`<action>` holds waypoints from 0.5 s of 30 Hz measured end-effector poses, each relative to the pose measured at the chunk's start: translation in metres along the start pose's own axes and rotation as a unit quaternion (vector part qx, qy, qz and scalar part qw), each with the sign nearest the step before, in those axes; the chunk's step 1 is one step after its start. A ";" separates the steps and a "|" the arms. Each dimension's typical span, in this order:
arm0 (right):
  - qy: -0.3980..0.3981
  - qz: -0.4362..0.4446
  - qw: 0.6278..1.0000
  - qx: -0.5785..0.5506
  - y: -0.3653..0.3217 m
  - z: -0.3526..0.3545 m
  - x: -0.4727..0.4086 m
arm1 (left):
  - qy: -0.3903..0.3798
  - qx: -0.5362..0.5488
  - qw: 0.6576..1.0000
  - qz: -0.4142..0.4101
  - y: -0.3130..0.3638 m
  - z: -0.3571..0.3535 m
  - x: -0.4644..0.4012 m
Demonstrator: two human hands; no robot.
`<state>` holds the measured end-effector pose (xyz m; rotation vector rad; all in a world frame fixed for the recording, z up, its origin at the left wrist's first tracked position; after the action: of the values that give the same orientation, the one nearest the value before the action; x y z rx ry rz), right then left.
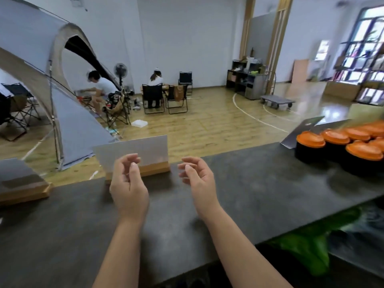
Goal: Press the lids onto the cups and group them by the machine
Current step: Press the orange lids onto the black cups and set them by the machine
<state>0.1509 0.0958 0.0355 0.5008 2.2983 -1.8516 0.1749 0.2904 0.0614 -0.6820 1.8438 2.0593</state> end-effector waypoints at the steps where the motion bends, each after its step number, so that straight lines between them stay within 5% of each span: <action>1: 0.018 0.005 1.000 0.007 -0.007 0.023 0.002 | -0.022 0.013 1.000 0.002 0.002 -0.026 0.002; 15: 0.237 -0.014 0.960 0.145 -0.081 0.402 0.034 | -0.259 0.089 0.956 0.108 0.016 -0.433 0.086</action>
<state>0.0533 -0.3031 0.0077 1.0625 2.3072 -2.3038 0.1597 -0.1468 0.0007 0.1129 1.8064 1.9173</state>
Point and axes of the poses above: each hand's wrist, its own x-axis away from the middle knuckle, its own z-axis out of the back of the hand, y = z × x, the point moved 9 cm from there along -x, towards the middle knuckle, and after that the axes turned 12 degrees about -y, right-handed, at the moved point
